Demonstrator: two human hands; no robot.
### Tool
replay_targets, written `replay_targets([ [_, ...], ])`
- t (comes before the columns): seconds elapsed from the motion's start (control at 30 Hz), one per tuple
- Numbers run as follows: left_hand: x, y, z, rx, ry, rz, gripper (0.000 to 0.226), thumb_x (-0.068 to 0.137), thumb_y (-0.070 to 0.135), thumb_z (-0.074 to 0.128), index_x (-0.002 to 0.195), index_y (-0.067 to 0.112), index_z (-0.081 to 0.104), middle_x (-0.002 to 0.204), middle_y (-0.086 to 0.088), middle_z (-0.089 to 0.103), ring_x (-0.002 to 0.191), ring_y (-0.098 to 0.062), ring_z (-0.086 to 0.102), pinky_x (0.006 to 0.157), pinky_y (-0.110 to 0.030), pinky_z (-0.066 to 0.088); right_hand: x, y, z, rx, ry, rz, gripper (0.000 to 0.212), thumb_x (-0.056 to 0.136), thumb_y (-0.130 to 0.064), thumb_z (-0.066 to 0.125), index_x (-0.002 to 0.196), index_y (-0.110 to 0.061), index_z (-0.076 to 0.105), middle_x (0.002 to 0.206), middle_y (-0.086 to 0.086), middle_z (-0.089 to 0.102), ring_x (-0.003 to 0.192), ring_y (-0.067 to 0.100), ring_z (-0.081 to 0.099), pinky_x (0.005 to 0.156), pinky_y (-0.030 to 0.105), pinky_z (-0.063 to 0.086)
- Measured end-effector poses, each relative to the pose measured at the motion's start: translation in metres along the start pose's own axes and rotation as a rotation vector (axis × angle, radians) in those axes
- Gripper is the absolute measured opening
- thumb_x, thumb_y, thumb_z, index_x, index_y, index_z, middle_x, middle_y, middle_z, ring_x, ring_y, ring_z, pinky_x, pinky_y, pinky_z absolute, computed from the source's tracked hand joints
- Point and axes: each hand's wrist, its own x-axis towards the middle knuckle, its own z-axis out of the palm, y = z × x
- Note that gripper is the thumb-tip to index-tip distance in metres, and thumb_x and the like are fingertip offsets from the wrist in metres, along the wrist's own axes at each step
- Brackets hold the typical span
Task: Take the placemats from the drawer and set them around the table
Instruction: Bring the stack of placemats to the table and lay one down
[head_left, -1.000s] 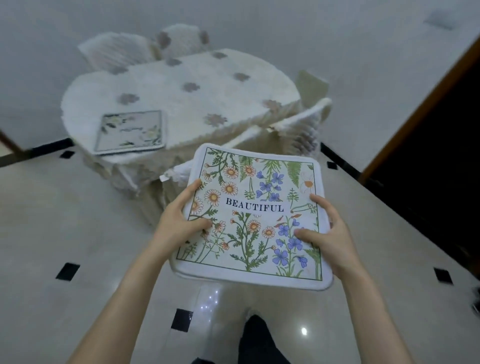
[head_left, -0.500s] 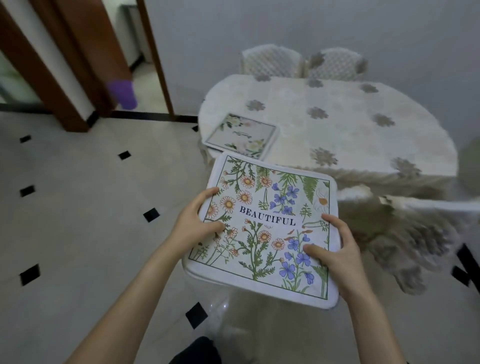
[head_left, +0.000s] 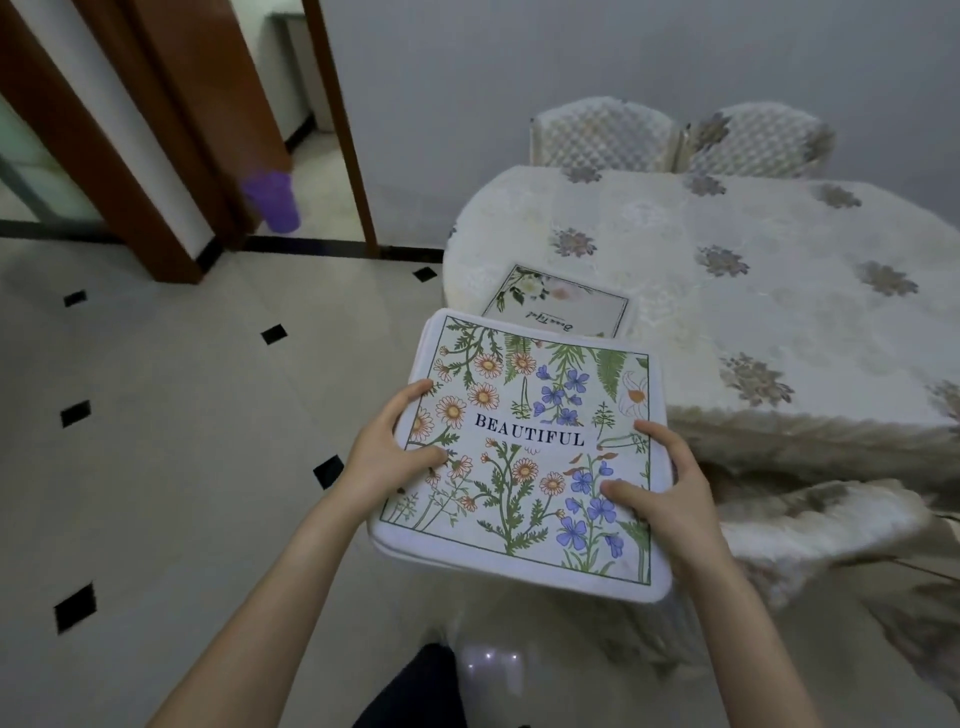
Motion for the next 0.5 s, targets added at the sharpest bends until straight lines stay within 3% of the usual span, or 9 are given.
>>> replay_targets([
  [0.13,0.078,0.017,-0.032,0.067,-0.057,0.023,0.074,0.073,0.004,0.075,0.128,0.046,0.048,0.109,0.009,0.065,0.079,-0.012,0.071,0.066,-0.03,0.059,0.048,-0.01,0.044,0.021,0.082,0.002,0.069,0.07,0.008,0.079,0.116,-0.038,0.058,0.109,0.001,0.069,0.086,0.021,0.073,0.07,0.046,0.061],
  [0.27,0.146,0.032,-0.048,0.091,-0.159,0.056,0.075,0.073,0.003,0.076,0.132,0.04,0.048,0.11,0.008,0.065,0.078,-0.008,0.07,0.063,-0.022,0.056,0.087,-0.022,0.07,0.038,0.172,0.026,0.07,0.069,0.009,0.079,0.119,-0.036,0.058,0.107,0.001,0.068,0.08,0.015,0.073,0.061,0.033,0.06],
  [0.4,0.204,0.038,-0.039,0.099,-0.232,0.06,0.077,0.073,0.002,0.076,0.135,0.038,0.047,0.112,0.005,0.065,0.082,-0.01,0.07,0.062,-0.019,0.055,0.124,-0.024,0.073,0.034,0.229,0.044,0.07,0.069,0.008,0.08,0.119,-0.035,0.057,0.113,0.001,0.066,0.086,0.016,0.073,0.068,0.039,0.061],
  [0.5,0.243,0.036,-0.023,0.092,-0.276,0.063,0.079,0.073,0.001,0.076,0.137,0.037,0.045,0.115,0.005,0.063,0.085,-0.01,0.069,0.062,-0.019,0.055,0.155,-0.023,0.068,0.02,0.245,0.033,0.064,0.073,0.01,0.076,0.12,-0.028,0.056,0.109,-0.017,0.056,0.079,-0.007,0.067,0.058,0.017,0.055],
])
